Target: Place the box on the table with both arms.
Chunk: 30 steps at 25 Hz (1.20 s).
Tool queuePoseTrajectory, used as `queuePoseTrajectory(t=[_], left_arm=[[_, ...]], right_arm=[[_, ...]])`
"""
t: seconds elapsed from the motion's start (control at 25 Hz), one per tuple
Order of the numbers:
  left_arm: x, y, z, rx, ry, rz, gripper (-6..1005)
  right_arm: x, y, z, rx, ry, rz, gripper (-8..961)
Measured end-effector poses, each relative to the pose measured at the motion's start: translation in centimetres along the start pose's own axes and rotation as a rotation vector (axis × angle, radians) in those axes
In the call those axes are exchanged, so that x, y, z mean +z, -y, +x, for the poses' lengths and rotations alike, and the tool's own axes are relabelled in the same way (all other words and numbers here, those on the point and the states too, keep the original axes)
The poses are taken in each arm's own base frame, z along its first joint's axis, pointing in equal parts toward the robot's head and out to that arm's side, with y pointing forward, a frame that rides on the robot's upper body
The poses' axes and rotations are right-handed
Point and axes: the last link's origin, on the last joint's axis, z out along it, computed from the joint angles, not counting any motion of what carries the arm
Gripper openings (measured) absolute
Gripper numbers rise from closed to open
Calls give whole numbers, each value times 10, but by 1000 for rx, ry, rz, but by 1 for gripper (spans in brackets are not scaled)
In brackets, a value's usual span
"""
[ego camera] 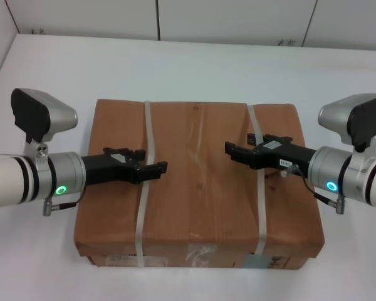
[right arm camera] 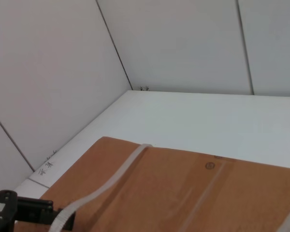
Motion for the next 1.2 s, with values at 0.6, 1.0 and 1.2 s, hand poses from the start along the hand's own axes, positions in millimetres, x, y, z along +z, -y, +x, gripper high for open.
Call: queuePoseTrajectory(t=[0.6,1.0,1.2], left_arm=[[-2,-2,2,-4,-19,-17,675],[-4,-1,4,-4,-32,-25,675],[-9,1,9,-18,-70,-40,675]], right_arm=[[-8,8,12,56,-1,39,778],[-18,18,17,96,33,70,779],[-27,25,17,127,77,83,779]])
